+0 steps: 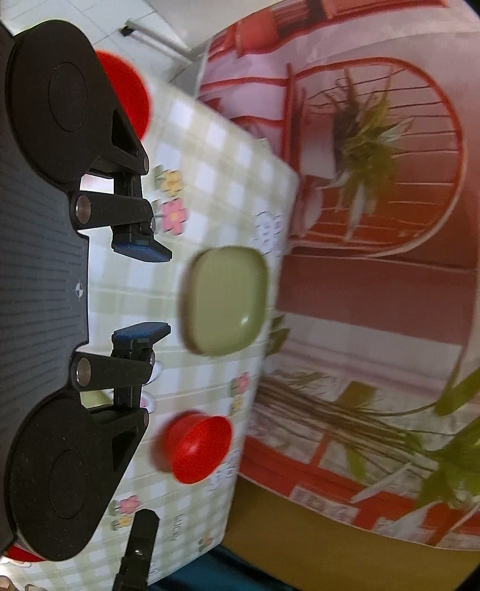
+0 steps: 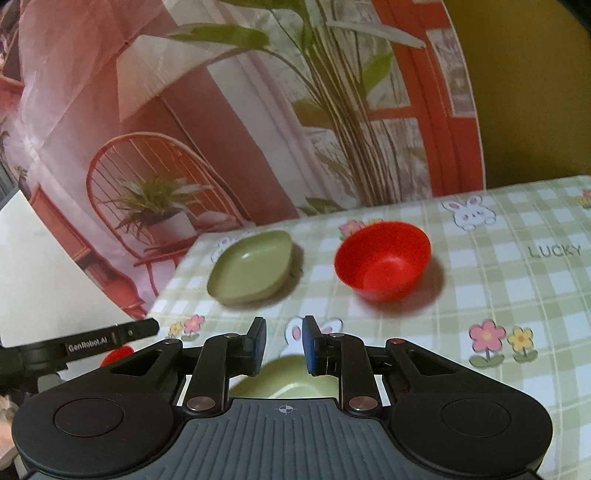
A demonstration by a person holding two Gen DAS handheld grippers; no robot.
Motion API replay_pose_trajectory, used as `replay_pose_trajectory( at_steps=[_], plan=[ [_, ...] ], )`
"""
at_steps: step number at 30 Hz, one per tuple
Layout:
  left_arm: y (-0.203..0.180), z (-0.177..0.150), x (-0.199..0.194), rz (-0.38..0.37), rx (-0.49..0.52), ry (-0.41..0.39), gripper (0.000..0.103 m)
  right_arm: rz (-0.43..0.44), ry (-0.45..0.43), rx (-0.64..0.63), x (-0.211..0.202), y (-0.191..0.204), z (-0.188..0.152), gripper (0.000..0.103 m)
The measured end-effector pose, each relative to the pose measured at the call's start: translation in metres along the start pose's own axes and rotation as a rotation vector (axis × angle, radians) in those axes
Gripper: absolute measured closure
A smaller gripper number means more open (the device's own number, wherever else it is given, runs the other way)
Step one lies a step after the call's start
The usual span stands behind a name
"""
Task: Organize plates and bowls
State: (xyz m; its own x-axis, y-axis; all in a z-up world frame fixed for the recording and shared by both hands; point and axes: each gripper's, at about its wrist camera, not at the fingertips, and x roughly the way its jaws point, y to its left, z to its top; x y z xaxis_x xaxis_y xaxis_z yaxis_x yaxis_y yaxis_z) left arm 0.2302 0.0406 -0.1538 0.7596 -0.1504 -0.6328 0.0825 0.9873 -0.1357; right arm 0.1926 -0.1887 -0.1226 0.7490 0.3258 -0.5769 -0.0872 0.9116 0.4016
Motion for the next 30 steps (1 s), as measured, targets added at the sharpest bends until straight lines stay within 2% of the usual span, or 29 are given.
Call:
replay_pose_trajectory(
  at_steps=[5, 9, 14, 20, 24, 30],
  plan=[
    [0.001, 0.020, 0.001, 0.010, 0.017, -0.071, 0.065, -0.011, 0.005, -0.038, 0.018, 0.010, 0.011, 0.082],
    [0.002, 0.030, 0.017, 0.048, -0.014, -0.134, 0.058, -0.016, 0.019, -0.095, 0.040, 0.022, 0.022, 0.081],
    [0.009, 0.049, 0.056, 0.070, -0.040, -0.120, 0.058, -0.019, 0.035, -0.116, 0.079, 0.026, 0.041, 0.081],
    [0.032, 0.066, 0.111, 0.115, -0.125, -0.072, 0.058, -0.043, 0.076, -0.113, 0.137, 0.026, 0.059, 0.081],
    [0.045, 0.069, 0.143, 0.155, -0.168, -0.021, 0.058, -0.077, 0.099, -0.142, 0.171, 0.026, 0.067, 0.081],
    [0.055, 0.064, 0.173, 0.159, -0.173, 0.044, 0.058, -0.112, 0.150, -0.194, 0.215, 0.028, 0.067, 0.080]
  ],
)
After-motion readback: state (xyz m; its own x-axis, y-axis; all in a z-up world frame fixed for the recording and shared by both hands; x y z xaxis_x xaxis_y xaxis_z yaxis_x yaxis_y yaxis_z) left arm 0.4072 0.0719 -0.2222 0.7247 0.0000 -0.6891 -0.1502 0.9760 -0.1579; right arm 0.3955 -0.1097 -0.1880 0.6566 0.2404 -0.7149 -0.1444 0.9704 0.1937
